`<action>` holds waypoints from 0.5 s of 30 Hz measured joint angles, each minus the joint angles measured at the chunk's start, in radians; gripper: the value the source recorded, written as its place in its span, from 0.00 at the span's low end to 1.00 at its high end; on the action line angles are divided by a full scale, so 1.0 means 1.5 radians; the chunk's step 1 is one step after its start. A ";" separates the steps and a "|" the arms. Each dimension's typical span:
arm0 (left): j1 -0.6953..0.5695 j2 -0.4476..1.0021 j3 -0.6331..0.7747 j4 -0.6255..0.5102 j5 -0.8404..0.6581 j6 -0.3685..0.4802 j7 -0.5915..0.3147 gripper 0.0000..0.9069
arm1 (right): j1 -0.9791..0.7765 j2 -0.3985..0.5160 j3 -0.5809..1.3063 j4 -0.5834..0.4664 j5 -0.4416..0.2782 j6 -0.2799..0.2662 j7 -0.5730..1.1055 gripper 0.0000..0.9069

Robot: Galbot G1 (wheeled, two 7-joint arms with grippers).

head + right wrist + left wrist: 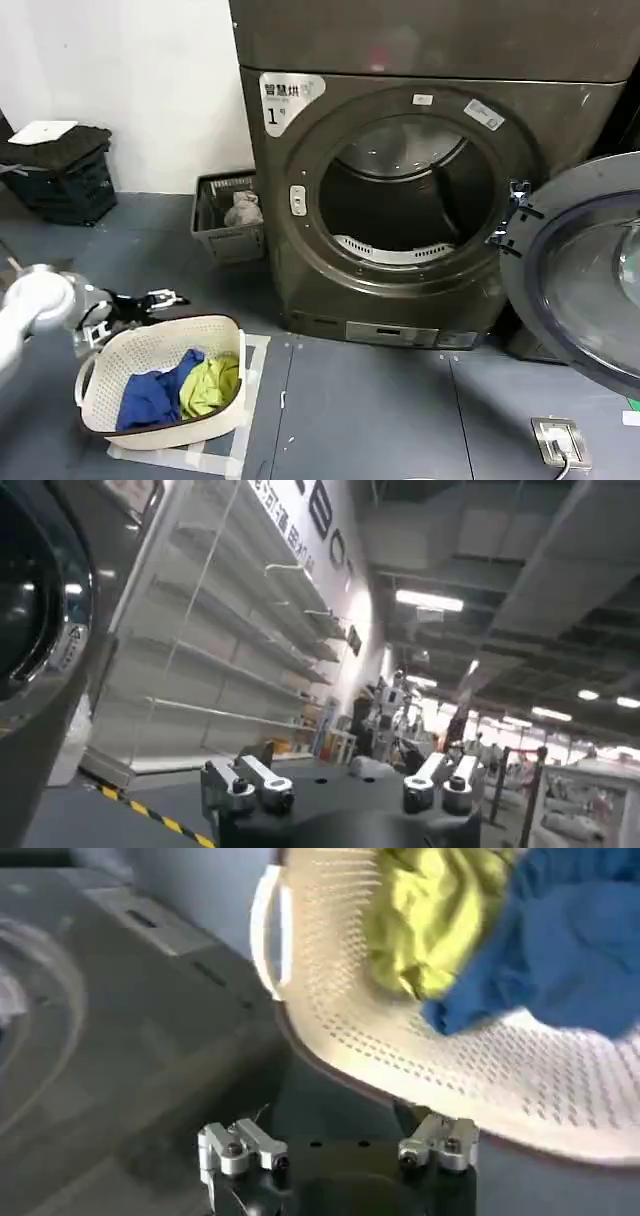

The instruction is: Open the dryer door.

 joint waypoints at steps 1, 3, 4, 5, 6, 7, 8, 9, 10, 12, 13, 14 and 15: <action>-0.001 0.001 0.002 0.000 0.013 0.000 0.000 1.00 | 0.000 0.001 -0.001 0.001 0.002 0.000 0.000 1.00; 0.000 0.004 0.008 -0.002 0.034 0.000 0.004 1.00 | 0.000 0.002 -0.003 0.002 0.003 -0.001 0.000 1.00; 0.003 0.007 0.011 -0.004 0.043 0.000 0.007 1.00 | 0.001 0.002 -0.003 0.002 0.003 -0.001 0.000 1.00; 0.004 0.009 0.012 -0.004 0.046 0.000 0.010 1.00 | 0.001 0.002 -0.003 0.002 0.003 -0.001 0.000 1.00; 0.008 0.012 0.015 -0.005 0.046 0.001 0.013 1.00 | 0.002 0.002 -0.004 0.003 0.003 -0.001 0.000 1.00; 0.012 0.016 0.016 -0.006 0.044 0.001 0.014 1.00 | 0.002 0.002 -0.004 0.003 0.002 -0.001 0.000 1.00; 0.016 0.020 0.016 -0.006 0.043 0.000 0.015 1.00 | 0.002 0.003 -0.005 0.003 0.001 0.000 0.000 1.00; 0.019 0.022 0.016 -0.007 0.045 0.001 0.015 1.00 | 0.003 0.003 -0.005 0.004 0.000 0.000 -0.001 1.00; 0.023 0.024 0.014 -0.008 0.050 0.000 0.013 1.00 | 0.003 0.004 -0.006 0.006 -0.001 0.000 -0.003 1.00; 0.033 0.028 0.011 -0.009 0.057 0.001 0.013 1.00 | 0.004 0.006 -0.007 0.010 -0.002 -0.002 -0.005 1.00; 0.036 0.028 0.010 -0.010 0.057 0.001 0.013 1.00 | 0.005 0.007 -0.007 0.012 -0.002 -0.002 -0.005 1.00; 0.039 0.028 0.010 -0.010 0.057 0.001 0.013 1.00 | 0.005 0.007 -0.009 0.014 -0.002 -0.002 -0.004 1.00; 0.040 0.028 0.010 -0.010 0.056 0.001 0.012 1.00 | 0.006 0.008 -0.010 0.014 -0.001 -0.002 -0.003 1.00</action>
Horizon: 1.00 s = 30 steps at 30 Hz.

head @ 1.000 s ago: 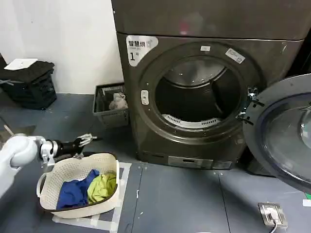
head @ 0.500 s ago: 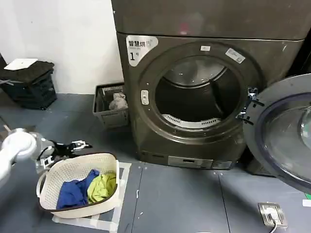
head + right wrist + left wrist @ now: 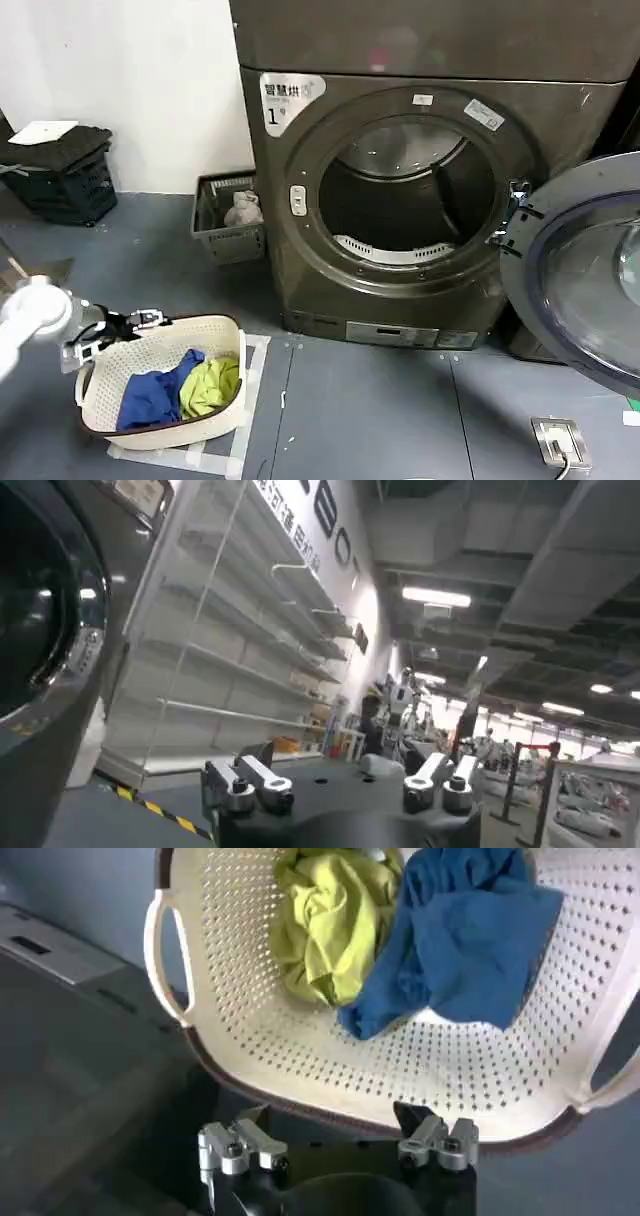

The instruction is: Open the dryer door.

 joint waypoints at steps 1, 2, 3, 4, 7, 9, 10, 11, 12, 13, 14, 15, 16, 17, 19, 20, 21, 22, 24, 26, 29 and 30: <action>0.001 0.000 0.000 0.000 0.000 0.000 0.000 1.00 | 0.000 0.000 -0.001 0.000 0.000 0.000 0.001 1.00; 0.002 0.000 0.000 -0.001 -0.001 0.000 0.000 1.00 | 0.000 0.000 -0.001 0.000 0.000 -0.001 0.002 1.00; 0.003 0.000 0.000 -0.002 -0.003 0.000 0.000 1.00 | 0.000 0.000 -0.001 0.000 0.000 -0.002 0.002 1.00; 0.004 0.000 0.000 -0.002 -0.003 0.000 0.000 1.00 | -0.001 0.001 -0.001 -0.001 0.000 -0.002 0.003 1.00; 0.008 0.001 0.001 -0.002 -0.002 0.000 -0.001 1.00 | -0.002 0.001 -0.001 -0.003 0.000 -0.002 0.003 1.00; 0.009 0.001 0.001 -0.002 -0.001 0.000 -0.001 1.00 | -0.002 0.001 -0.001 -0.003 0.000 -0.002 0.003 1.00; 0.010 0.001 0.001 -0.002 -0.001 0.000 -0.001 1.00 | -0.002 0.001 -0.001 -0.003 0.000 -0.002 0.003 1.00; 0.010 0.001 0.001 -0.002 -0.001 0.001 -0.001 1.00 | -0.002 0.001 -0.001 -0.004 0.000 -0.002 0.003 1.00; 0.010 0.001 0.001 -0.002 -0.001 0.000 -0.001 1.00 | -0.002 0.001 -0.001 -0.004 -0.001 -0.002 0.003 1.00; 0.011 0.001 0.001 -0.002 -0.001 0.001 -0.001 1.00 | -0.002 0.001 -0.001 -0.004 -0.001 -0.002 0.004 1.00; 0.010 0.001 0.001 -0.002 -0.001 0.001 -0.001 1.00 | -0.002 0.001 -0.001 -0.004 -0.001 -0.002 0.004 1.00; 0.010 0.001 0.001 -0.002 -0.001 0.001 -0.001 1.00 | -0.002 0.002 -0.001 -0.005 -0.001 -0.001 0.004 1.00; 0.010 0.001 0.001 -0.002 -0.001 0.001 -0.001 1.00 | -0.002 0.002 -0.001 -0.005 -0.001 0.000 0.004 1.00; 0.010 0.001 0.001 -0.002 -0.001 0.001 -0.001 1.00 | -0.002 0.002 -0.001 -0.006 -0.001 0.002 0.004 1.00; 0.010 0.002 0.001 -0.002 -0.001 0.001 -0.001 1.00 | -0.002 0.003 0.000 -0.006 -0.002 0.004 0.001 1.00; 0.011 0.002 0.001 -0.002 -0.001 0.001 -0.001 1.00 | -0.002 0.003 0.000 -0.006 -0.004 0.004 -0.001 1.00; 0.012 0.002 0.001 -0.002 -0.001 0.001 -0.001 1.00 | -0.002 0.004 0.000 -0.005 -0.006 0.004 -0.002 1.00; 0.014 0.003 0.001 -0.002 -0.001 0.001 -0.001 1.00 | -0.002 0.005 0.000 -0.004 -0.009 0.004 -0.003 1.00; 0.017 0.003 0.001 -0.003 0.000 0.001 -0.001 1.00 | 0.000 0.006 0.000 -0.004 -0.013 0.003 -0.003 1.00; 0.019 0.003 0.001 -0.003 0.000 0.001 -0.001 1.00 | 0.001 0.006 0.000 -0.004 -0.014 0.003 -0.002 1.00; 0.020 0.004 0.001 0.000 0.000 0.001 -0.001 1.00 | 0.000 0.006 0.000 -0.006 -0.014 0.003 -0.002 1.00; 0.020 0.005 0.001 0.001 0.000 0.001 -0.001 1.00 | 0.000 0.006 0.000 -0.007 -0.014 0.003 -0.002 1.00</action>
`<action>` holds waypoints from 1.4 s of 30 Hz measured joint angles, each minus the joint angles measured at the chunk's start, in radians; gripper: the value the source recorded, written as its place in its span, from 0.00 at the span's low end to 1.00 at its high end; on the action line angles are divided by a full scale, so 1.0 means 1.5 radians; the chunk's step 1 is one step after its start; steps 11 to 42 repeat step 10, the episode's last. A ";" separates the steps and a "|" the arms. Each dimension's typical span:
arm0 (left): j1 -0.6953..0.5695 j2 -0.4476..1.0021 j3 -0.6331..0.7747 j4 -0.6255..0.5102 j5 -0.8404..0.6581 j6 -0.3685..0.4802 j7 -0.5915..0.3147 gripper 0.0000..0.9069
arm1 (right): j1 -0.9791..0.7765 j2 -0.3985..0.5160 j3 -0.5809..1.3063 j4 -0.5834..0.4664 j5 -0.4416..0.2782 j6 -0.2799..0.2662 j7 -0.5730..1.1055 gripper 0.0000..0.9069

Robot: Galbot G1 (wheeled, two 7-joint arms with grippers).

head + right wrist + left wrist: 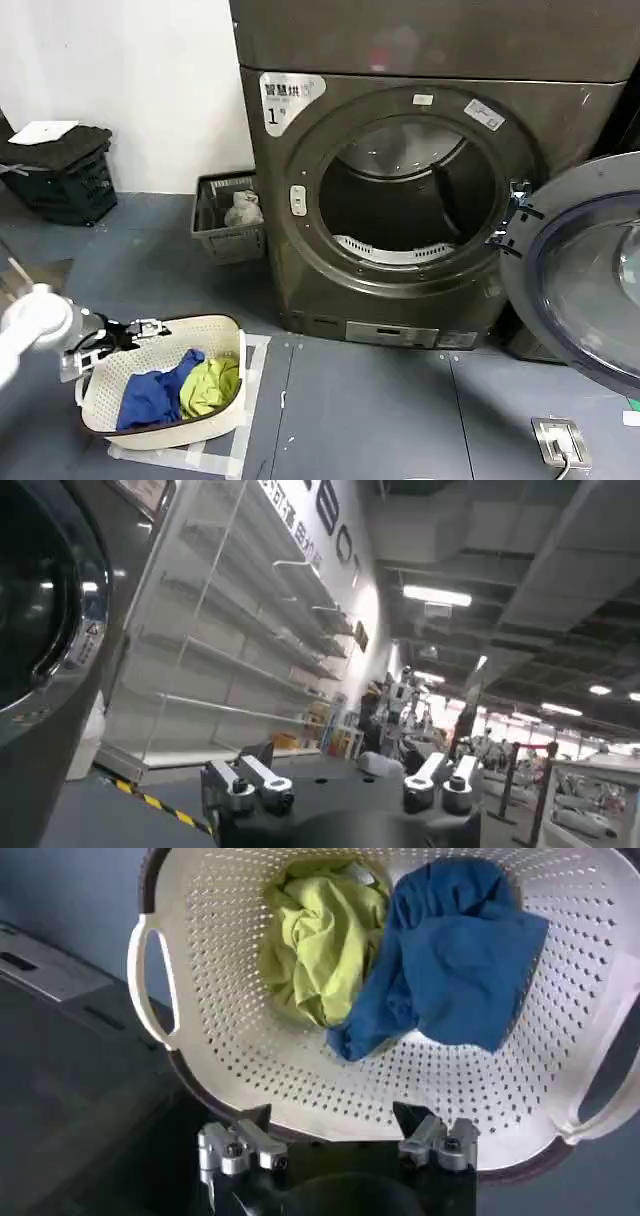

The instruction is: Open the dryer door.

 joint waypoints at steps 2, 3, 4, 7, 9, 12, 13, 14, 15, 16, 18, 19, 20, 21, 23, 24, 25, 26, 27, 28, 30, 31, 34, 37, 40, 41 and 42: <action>0.000 0.000 0.000 0.003 0.001 0.000 0.000 1.00 | 0.000 0.000 0.000 -0.001 -0.001 0.000 0.000 1.00; -0.001 0.000 0.000 0.004 0.001 0.000 0.000 1.00 | 0.000 0.000 0.000 -0.001 -0.001 0.000 -0.001 1.00; -0.002 0.000 0.000 0.005 0.002 0.000 0.000 1.00 | 0.001 0.000 0.000 -0.002 -0.002 0.000 -0.001 1.00; -0.003 0.000 0.001 0.006 0.001 0.000 0.000 1.00 | 0.001 0.001 -0.001 -0.002 -0.003 0.002 -0.001 1.00; -0.003 0.000 0.001 0.006 0.001 0.000 0.000 1.00 | 0.002 0.002 -0.001 -0.003 -0.003 0.002 -0.001 1.00; -0.003 -0.001 0.001 0.006 0.000 0.000 -0.001 1.00 | 0.002 0.002 -0.001 -0.003 -0.003 0.003 -0.001 1.00; -0.003 -0.001 0.001 0.006 0.000 0.000 -0.001 1.00 | 0.002 0.002 -0.001 -0.003 -0.003 0.003 -0.001 1.00; -0.003 -0.001 0.001 0.006 0.000 0.000 -0.001 1.00 | 0.002 0.002 -0.001 -0.003 -0.003 0.003 -0.001 1.00; -0.003 -0.001 0.001 0.006 0.000 0.000 -0.001 1.00 | 0.002 0.002 -0.001 -0.003 -0.003 0.003 -0.001 1.00; -0.003 -0.001 0.001 0.006 0.000 0.000 -0.001 1.00 | 0.002 0.002 -0.001 -0.003 -0.003 0.003 -0.001 1.00; -0.003 -0.001 0.001 0.006 0.000 0.000 -0.001 1.00 | 0.002 0.002 -0.001 -0.003 -0.003 0.003 -0.001 1.00; -0.003 -0.001 0.001 0.006 0.000 0.000 -0.001 1.00 | 0.002 0.002 -0.001 -0.003 -0.003 0.003 -0.001 1.00; -0.003 -0.001 0.001 0.006 0.000 0.000 -0.001 1.00 | 0.002 0.002 -0.001 -0.003 -0.003 0.003 -0.001 1.00; -0.003 -0.001 0.001 0.006 0.000 0.000 -0.001 1.00 | 0.002 0.002 -0.001 -0.003 -0.003 0.003 -0.001 1.00; -0.003 -0.001 0.001 0.006 0.000 0.000 -0.001 1.00 | 0.002 0.002 -0.001 -0.003 -0.003 0.003 -0.001 1.00; -0.003 -0.001 0.001 0.006 0.000 0.000 -0.001 1.00 | 0.002 0.002 -0.001 -0.003 -0.003 0.003 -0.001 1.00; -0.003 -0.001 0.001 0.006 0.000 0.000 -0.001 1.00 | 0.002 0.002 -0.001 -0.003 -0.003 0.003 -0.001 1.00; -0.003 -0.001 0.001 0.006 0.000 0.000 -0.001 1.00 | 0.002 0.002 -0.001 -0.003 -0.003 0.003 -0.001 1.00; -0.003 -0.001 0.001 0.006 0.000 0.000 -0.001 1.00 | 0.002 0.002 -0.001 -0.003 -0.003 0.003 -0.001 1.00; -0.003 -0.001 0.001 0.006 0.000 0.000 -0.001 1.00 | 0.002 0.002 -0.001 -0.003 -0.003 0.003 -0.001 1.00; -0.003 -0.001 0.001 0.006 0.000 0.000 -0.001 1.00 | 0.002 0.002 -0.001 -0.003 -0.003 0.003 -0.001 1.00; -0.003 -0.001 0.001 0.006 0.000 0.000 -0.001 1.00 | 0.002 0.002 -0.001 -0.003 -0.003 0.003 -0.001 1.00; -0.003 -0.001 0.001 0.006 0.000 0.000 -0.001 1.00 | 0.002 0.002 -0.001 -0.003 -0.003 0.003 -0.001 1.00; -0.003 -0.001 0.001 0.006 0.000 0.000 -0.001 1.00 | 0.002 0.002 -0.001 -0.003 -0.003 0.003 -0.001 1.00; -0.003 -0.001 0.001 0.006 0.000 0.000 -0.001 1.00 | 0.002 0.002 -0.001 -0.003 -0.003 0.003 -0.001 1.00; -0.003 -0.001 0.001 0.006 0.000 0.000 -0.001 1.00 | 0.002 0.002 -0.001 -0.003 -0.003 0.003 -0.001 1.00; -0.003 -0.001 0.001 0.006 0.000 0.000 -0.001 1.00 | 0.002 0.002 -0.001 -0.003 -0.003 0.003 -0.001 1.00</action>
